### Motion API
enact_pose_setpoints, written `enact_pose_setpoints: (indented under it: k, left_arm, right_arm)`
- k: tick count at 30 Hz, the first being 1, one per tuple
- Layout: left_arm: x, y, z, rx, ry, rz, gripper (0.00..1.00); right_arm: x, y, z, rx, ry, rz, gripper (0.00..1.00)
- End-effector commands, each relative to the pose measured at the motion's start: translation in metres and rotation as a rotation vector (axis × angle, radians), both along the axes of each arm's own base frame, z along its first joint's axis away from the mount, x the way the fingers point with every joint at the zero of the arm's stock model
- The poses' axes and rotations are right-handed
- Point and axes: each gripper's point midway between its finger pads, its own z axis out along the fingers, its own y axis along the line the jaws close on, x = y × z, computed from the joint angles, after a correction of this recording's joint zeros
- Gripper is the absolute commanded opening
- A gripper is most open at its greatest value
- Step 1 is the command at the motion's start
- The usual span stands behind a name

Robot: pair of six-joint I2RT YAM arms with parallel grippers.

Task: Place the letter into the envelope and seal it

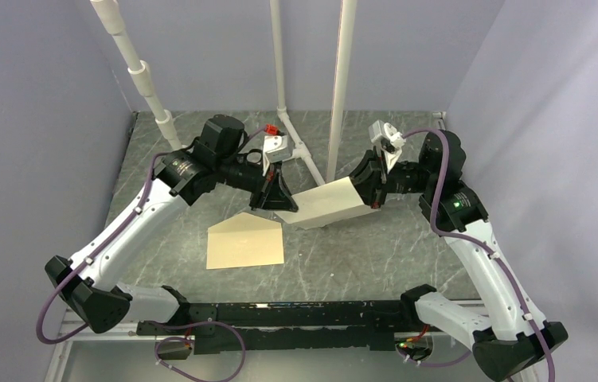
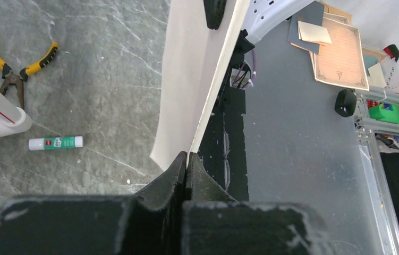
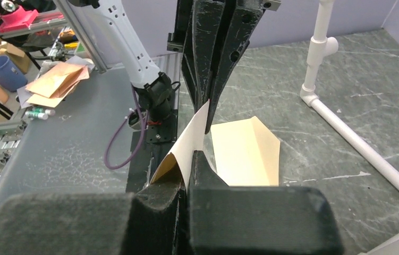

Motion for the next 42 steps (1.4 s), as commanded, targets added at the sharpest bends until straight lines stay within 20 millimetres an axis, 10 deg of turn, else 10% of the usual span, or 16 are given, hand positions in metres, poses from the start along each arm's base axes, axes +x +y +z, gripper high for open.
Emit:
enact_pose_setpoints:
  k: [1,5,10,15,24,35,42]
  left_arm:
    - [-0.010,0.007,0.018,-0.036,-0.085,-0.025,0.03]
    - [-0.008,0.014,0.018,-0.010,-0.124,0.010,0.02]
    - [-0.005,0.025,0.015,0.039,-0.159,0.055,0.03]
    - [0.002,0.027,0.010,0.077,-0.154,0.100,0.02]
    - [0.004,0.024,-0.002,0.120,-0.123,0.071,0.02]
    - [-0.008,0.021,-0.011,0.160,-0.095,0.002,0.02]
    - [-0.011,0.022,-0.015,0.179,-0.111,-0.011,0.02]
  right_arm:
    - [-0.006,-0.001,0.019,0.013,-0.034,0.000,0.00]
    - [0.016,-0.010,0.011,-0.038,-0.036,-0.179,0.32]
    - [0.070,-0.056,0.035,-0.022,-0.053,-0.682,0.43]
    - [0.034,-0.041,0.063,0.047,-0.119,-0.495,0.66]
    - [0.018,-0.012,0.036,-0.019,-0.100,-0.199,0.85]
    - [0.012,0.017,0.018,-0.084,-0.165,-0.024,0.87]
    - [0.011,0.036,-0.015,-0.230,-0.146,0.033,0.70]
